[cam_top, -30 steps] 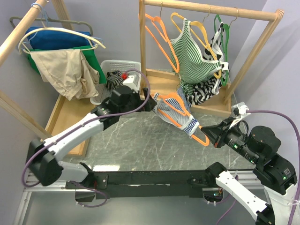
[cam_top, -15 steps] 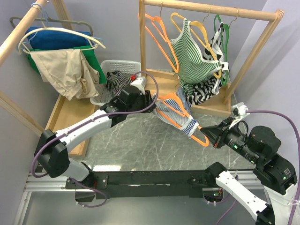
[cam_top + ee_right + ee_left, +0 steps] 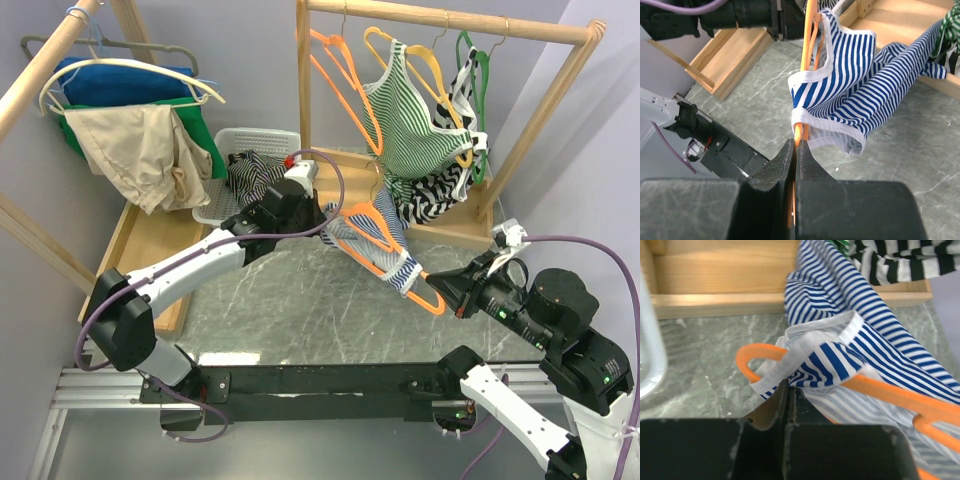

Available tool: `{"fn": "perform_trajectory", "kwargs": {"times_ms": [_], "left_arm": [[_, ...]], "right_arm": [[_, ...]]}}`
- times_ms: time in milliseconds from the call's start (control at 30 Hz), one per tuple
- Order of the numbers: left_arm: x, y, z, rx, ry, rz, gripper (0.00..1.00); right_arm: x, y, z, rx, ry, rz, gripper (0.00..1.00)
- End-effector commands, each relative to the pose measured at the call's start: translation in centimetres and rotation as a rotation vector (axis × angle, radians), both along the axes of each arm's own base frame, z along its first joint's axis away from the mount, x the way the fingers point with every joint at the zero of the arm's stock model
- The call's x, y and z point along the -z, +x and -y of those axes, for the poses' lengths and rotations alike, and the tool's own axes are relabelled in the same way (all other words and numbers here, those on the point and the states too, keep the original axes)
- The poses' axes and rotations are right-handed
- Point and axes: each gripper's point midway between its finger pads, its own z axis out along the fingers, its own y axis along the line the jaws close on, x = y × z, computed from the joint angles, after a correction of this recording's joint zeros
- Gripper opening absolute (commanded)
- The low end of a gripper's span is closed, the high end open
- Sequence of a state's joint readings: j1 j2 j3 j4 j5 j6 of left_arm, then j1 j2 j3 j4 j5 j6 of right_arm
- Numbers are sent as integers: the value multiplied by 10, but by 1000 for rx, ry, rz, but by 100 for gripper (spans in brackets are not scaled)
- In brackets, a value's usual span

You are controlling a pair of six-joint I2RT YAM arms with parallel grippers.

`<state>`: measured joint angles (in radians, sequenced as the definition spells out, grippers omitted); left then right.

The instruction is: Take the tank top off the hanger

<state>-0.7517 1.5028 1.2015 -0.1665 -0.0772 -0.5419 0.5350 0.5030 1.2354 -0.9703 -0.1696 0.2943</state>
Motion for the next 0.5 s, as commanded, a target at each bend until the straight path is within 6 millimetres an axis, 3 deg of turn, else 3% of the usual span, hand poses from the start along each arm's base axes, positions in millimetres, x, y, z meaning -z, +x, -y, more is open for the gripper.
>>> {"fn": "perform_trajectory", "kwargs": {"times_ms": [0, 200, 467], "left_arm": [[-35, 18, -13, -90, 23, 95, 1], [-52, 30, -44, -200, 46, 131, 1], [-40, 44, -87, -300, 69, 92, 1]], "right_arm": [[-9, -8, -7, -63, 29, 26, 0], [-1, -16, 0, -46, 22, 5, 0], [-10, -28, 2, -66, 43, 24, 0]]}}
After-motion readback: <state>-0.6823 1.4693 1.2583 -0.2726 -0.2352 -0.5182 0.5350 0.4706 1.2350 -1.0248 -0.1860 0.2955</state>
